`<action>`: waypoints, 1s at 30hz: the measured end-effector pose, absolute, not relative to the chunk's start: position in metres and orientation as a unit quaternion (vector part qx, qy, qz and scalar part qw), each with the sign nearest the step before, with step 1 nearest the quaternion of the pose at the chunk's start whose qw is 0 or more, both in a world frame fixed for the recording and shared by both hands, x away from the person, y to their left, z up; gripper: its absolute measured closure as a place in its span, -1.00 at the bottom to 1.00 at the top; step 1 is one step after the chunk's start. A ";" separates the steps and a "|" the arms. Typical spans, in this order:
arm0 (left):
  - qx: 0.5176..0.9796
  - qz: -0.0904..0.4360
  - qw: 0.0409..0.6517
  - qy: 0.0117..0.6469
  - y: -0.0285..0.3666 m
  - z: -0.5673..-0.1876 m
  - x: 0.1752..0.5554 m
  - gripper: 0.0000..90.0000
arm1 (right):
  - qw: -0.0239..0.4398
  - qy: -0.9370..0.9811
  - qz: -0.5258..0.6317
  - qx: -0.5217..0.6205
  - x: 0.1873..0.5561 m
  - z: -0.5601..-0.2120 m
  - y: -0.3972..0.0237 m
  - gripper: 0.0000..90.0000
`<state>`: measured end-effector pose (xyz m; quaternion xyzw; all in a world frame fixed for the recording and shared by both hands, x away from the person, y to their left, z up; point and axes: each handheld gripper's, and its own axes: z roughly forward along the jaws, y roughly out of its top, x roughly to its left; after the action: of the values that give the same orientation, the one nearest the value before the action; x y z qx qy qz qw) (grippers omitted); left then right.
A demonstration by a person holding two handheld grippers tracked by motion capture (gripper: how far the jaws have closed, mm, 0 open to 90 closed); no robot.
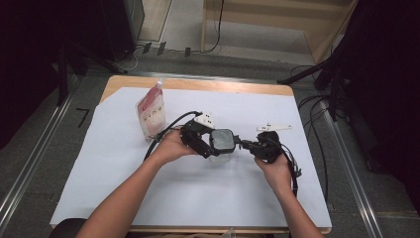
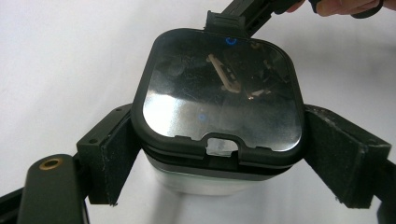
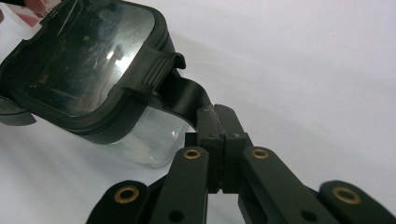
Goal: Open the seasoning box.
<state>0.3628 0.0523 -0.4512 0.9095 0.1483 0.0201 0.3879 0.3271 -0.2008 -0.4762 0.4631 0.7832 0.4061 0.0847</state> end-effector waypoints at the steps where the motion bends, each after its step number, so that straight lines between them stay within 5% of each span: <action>1: 0.910 0.025 0.386 0.147 0.052 -0.450 0.362 -0.63 | 0.085 0.783 0.406 0.463 0.327 -0.476 -0.201 1.00; 30: 0.914 0.030 0.379 0.140 0.039 -0.418 0.363 -0.58 | 0.079 0.783 0.410 0.461 0.327 -0.476 -0.201 1.00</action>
<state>0.3630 0.0392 -0.4182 0.9142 0.1401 0.0305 0.3791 0.3267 -0.2009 -0.4757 0.4612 0.7827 0.4105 0.0786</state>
